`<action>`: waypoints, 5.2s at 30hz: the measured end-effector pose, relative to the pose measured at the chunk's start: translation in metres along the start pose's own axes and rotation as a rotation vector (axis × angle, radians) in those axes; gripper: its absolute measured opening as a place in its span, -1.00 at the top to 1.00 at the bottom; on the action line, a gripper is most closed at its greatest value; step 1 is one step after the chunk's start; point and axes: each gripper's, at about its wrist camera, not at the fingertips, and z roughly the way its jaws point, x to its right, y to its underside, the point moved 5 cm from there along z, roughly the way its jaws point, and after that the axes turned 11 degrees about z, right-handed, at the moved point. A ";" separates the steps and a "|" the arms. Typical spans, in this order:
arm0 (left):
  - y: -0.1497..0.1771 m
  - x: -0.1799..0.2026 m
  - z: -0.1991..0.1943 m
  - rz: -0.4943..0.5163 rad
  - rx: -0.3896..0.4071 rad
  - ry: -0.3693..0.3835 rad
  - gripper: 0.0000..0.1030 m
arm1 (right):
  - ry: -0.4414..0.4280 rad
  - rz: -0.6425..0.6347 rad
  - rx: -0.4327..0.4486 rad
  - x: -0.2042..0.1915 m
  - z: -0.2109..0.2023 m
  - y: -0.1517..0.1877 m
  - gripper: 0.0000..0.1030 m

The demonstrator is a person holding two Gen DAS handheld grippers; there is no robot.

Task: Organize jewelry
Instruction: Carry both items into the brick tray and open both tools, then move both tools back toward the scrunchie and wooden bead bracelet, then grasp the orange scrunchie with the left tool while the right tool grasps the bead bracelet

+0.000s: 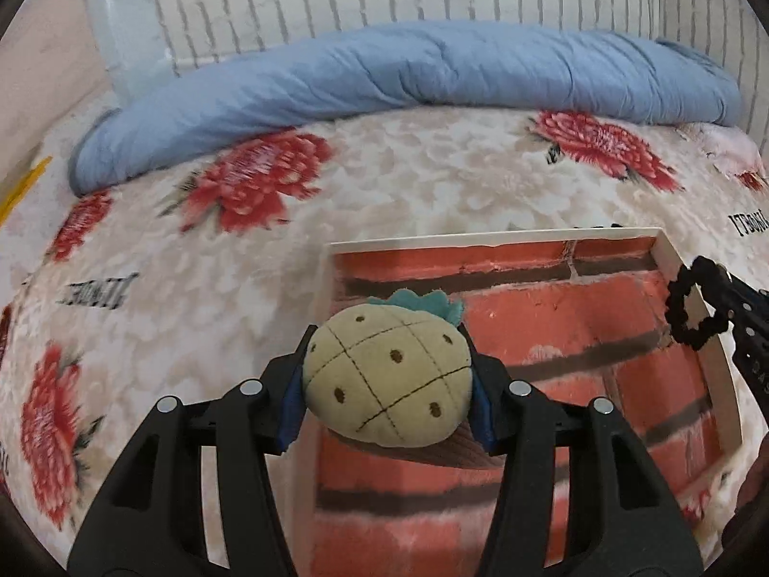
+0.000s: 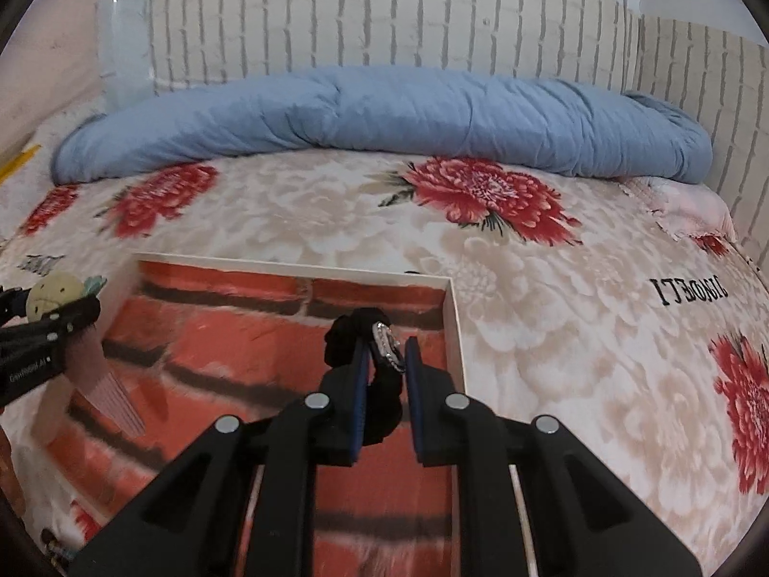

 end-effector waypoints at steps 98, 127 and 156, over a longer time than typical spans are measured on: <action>0.286 0.091 -0.265 -0.103 0.170 0.095 -0.90 | 0.121 0.078 0.098 0.184 -0.269 0.237 -0.21; 0.305 0.114 -0.221 -0.047 0.079 0.131 -0.89 | 0.189 0.054 0.039 0.191 -0.245 0.244 -0.21; 0.307 0.133 -0.209 -0.015 0.038 0.295 -0.31 | 0.214 0.118 -0.064 0.210 -0.214 0.244 -0.21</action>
